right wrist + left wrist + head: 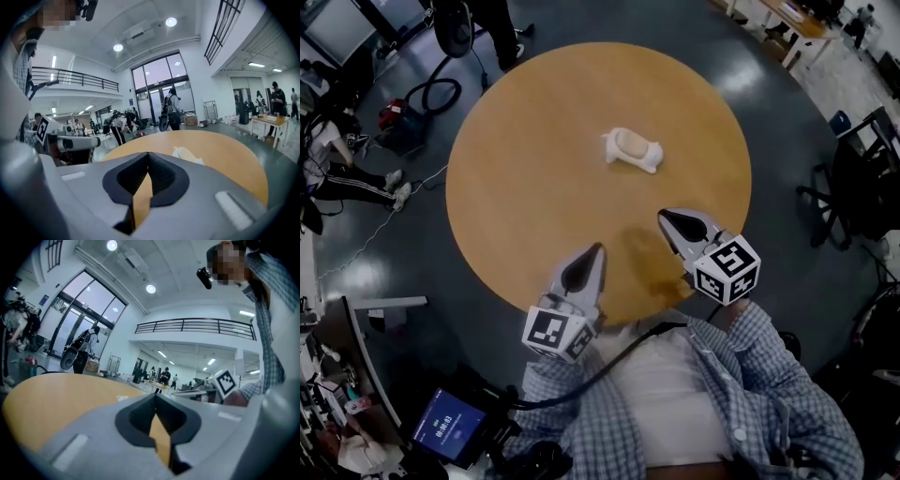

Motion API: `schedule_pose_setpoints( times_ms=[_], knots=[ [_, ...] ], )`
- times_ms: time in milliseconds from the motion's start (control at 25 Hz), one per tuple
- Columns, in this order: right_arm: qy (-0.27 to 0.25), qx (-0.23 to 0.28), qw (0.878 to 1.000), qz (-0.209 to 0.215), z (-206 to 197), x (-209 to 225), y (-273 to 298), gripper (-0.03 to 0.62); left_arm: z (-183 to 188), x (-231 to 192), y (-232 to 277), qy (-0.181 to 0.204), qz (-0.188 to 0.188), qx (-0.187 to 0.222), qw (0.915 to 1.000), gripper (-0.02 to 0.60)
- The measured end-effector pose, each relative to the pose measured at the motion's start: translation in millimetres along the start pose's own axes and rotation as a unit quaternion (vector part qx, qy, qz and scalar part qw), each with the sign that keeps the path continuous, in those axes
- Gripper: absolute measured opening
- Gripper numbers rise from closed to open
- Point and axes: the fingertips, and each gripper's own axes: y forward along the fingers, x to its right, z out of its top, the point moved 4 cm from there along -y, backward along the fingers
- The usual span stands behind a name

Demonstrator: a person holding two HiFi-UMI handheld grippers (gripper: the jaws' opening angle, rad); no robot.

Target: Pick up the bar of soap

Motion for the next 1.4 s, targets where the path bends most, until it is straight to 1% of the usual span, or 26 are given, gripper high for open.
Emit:
schedule_pose_setpoints(
  times_ms=[120,200,240,360,480,520,560,680,800,880,960,1080,1200,1240,1400],
  knots=[
    [-0.055,-0.04,0.998,0.007,7,31,31,0.003,10,-13,13,-0.002,0.014,0.006,0.9999,-0.002],
    [-0.1,-0.079,0.992,0.017,5,53,49,0.006,11,-13,20,-0.003,0.027,0.012,0.9995,-0.002],
    [-0.124,-0.099,0.987,0.024,3,63,58,0.028,8,-14,23,0.0,0.031,0.017,0.9994,-0.002],
    [-0.189,-0.159,0.968,0.044,-2,88,90,0.109,5,-19,31,0.004,0.044,0.024,0.9987,-0.002],
    [-0.223,-0.206,0.951,0.055,-10,111,123,0.176,7,-25,36,-0.005,0.067,0.021,0.9975,-0.002],
    [-0.23,-0.219,0.946,0.058,-12,117,134,0.186,9,-28,38,-0.008,0.077,0.019,0.9968,-0.002],
    [-0.239,-0.233,0.94,0.062,-15,123,145,0.209,9,-32,38,-0.009,0.085,0.018,0.9962,-0.002],
    [-0.273,-0.279,0.917,0.083,-32,139,176,0.252,3,-49,39,-0.013,0.101,0.02,0.9946,-0.002],
    [-0.295,-0.316,0.896,0.102,-39,143,198,0.276,5,-63,38,-0.029,0.129,0.009,0.9911,-0.002],
    [-0.303,-0.329,0.887,0.114,-43,144,210,0.285,5,-70,39,-0.035,0.141,0.003,0.9894,-0.002],
    [-0.311,-0.34,0.879,0.124,-47,144,219,0.296,4,-75,41,-0.037,0.144,0.0,0.9889,-0.002],
    [-0.318,-0.355,0.868,0.14,-51,143,224,0.319,3,-76,45,-0.041,0.145,-0.006,0.9886,-0.002],
    [-0.349,-0.359,0.854,0.145,-53,140,222,0.337,-5,-76,46,-0.04,0.14,-0.006,0.9894,-0.002],
    [-0.353,-0.356,0.853,0.144,-53,140,222,0.337,-8,-76,46,-0.039,0.138,-0.005,0.9897,-0.002],
    [-0.343,-0.348,0.861,0.141,-54,141,221,0.325,-3,-76,50,-0.047,0.148,-0.017,0.9878,-0.002]
  ],
)
